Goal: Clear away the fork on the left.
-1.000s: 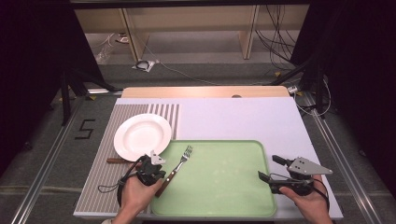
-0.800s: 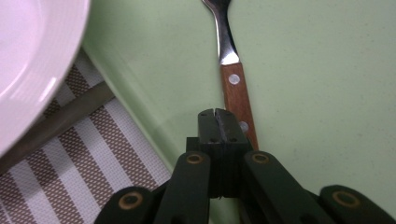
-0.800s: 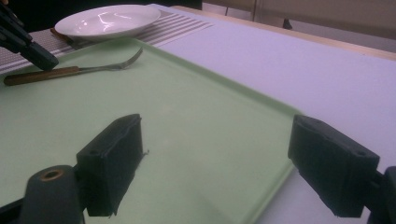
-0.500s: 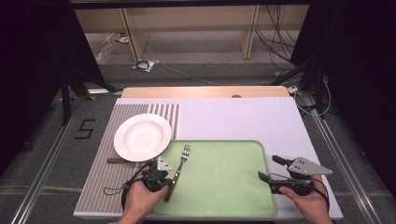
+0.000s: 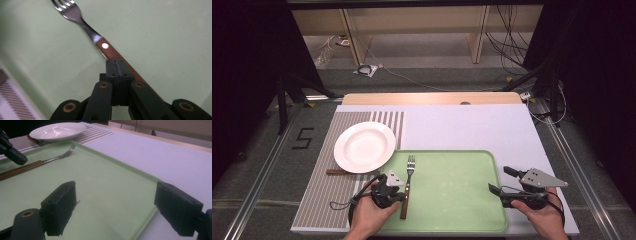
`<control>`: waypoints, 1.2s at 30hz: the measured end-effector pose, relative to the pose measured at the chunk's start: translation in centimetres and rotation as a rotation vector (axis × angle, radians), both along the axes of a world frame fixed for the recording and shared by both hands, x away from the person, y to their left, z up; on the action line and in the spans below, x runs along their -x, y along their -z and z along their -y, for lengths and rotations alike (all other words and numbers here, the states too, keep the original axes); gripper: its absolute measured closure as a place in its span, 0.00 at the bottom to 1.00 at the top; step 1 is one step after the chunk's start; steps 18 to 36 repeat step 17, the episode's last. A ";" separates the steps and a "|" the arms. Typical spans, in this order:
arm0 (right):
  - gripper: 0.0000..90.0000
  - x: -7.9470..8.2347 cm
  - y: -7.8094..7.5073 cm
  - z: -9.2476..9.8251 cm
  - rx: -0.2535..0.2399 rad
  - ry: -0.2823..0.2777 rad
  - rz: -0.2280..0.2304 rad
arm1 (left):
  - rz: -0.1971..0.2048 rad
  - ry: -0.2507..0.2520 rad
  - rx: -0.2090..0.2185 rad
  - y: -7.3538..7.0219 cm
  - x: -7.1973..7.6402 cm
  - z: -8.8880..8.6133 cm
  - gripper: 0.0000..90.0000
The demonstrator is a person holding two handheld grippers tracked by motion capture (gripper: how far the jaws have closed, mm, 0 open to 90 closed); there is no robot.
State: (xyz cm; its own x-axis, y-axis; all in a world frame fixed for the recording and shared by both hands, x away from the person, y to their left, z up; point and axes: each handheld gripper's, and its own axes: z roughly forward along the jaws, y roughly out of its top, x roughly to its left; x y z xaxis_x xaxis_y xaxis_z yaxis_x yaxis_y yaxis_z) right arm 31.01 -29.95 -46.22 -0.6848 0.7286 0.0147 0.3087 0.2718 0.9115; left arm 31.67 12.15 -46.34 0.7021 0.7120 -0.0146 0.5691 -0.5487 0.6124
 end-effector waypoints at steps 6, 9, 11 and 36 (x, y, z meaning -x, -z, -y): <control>0.21 0.0 0.0 0.1 -0.003 0.002 0.001 | 0.125 -0.066 0.080 -0.4 -0.2 -2.3 0.56; 0.21 0.0 0.1 0.1 -0.004 0.001 -0.001 | 0.115 -0.108 0.126 -0.3 -0.1 -3.3 0.39; 0.21 0.0 0.1 0.1 -0.004 0.002 -0.002 | 0.113 -0.119 0.154 -0.4 0.1 -3.8 0.32; 0.21 -0.1 0.0 0.1 -0.005 0.000 0.003 | 0.149 -0.114 0.202 -0.5 0.3 -4.2 0.16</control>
